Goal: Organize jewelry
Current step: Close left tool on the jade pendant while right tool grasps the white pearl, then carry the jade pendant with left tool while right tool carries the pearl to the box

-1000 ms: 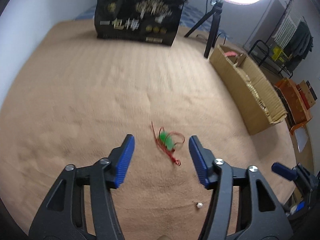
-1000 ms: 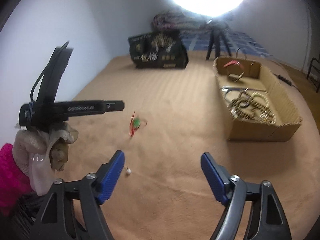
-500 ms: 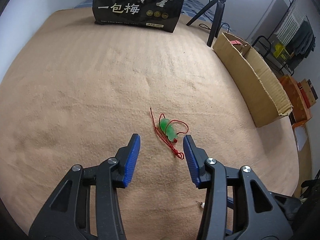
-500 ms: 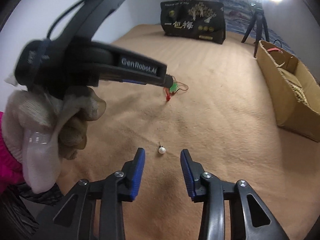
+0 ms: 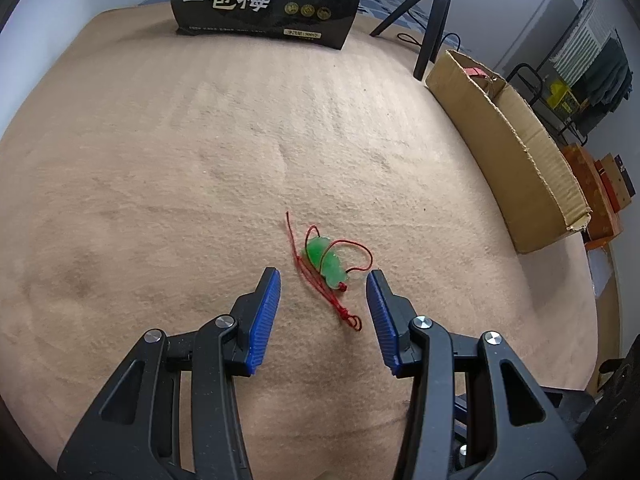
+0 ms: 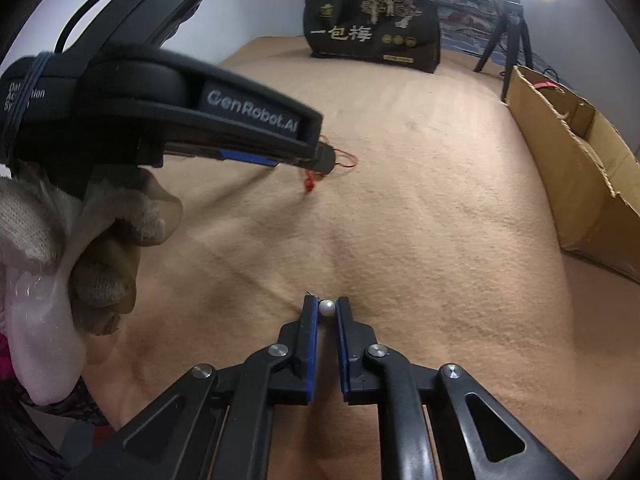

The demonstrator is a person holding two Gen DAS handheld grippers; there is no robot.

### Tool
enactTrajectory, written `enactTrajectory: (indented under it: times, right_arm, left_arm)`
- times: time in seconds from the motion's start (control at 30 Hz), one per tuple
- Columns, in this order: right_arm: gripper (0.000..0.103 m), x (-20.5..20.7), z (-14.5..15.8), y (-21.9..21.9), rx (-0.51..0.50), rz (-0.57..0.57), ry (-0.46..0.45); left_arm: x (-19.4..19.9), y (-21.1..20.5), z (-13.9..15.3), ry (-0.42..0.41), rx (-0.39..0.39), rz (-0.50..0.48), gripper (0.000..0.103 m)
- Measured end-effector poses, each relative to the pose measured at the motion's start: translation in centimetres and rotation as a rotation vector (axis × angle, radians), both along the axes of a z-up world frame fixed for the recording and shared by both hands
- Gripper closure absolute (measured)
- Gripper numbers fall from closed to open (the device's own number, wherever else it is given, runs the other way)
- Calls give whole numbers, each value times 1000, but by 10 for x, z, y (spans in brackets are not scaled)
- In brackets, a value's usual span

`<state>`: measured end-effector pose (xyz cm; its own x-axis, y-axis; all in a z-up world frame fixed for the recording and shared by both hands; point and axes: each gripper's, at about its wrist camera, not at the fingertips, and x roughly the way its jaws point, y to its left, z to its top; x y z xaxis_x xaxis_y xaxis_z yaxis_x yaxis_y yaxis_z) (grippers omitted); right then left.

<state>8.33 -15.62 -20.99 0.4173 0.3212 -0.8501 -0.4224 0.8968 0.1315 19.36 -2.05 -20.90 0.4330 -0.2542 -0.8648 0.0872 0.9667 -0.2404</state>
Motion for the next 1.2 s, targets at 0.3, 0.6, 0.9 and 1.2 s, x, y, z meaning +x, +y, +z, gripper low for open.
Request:
enactTrajectory:
  times: [0.3, 0.6, 0.9, 1.2]
  right_arm:
    - [97, 6, 1, -15, -19, -47, -5]
    - [97, 12, 2, -26, -16, -84, -5]
    - [97, 13, 15, -42, 20, -131, -17]
    - [97, 7, 47, -60, 66, -170, -64]
  left_arm:
    - [12, -11, -8, -6, 22, 9, 65]
    - [6, -11, -9, -59, 95, -13, 87]
    - [-7, 0, 10, -91, 91, 4, 87]
    - [-29, -6, 58, -173, 76, -30, 87]
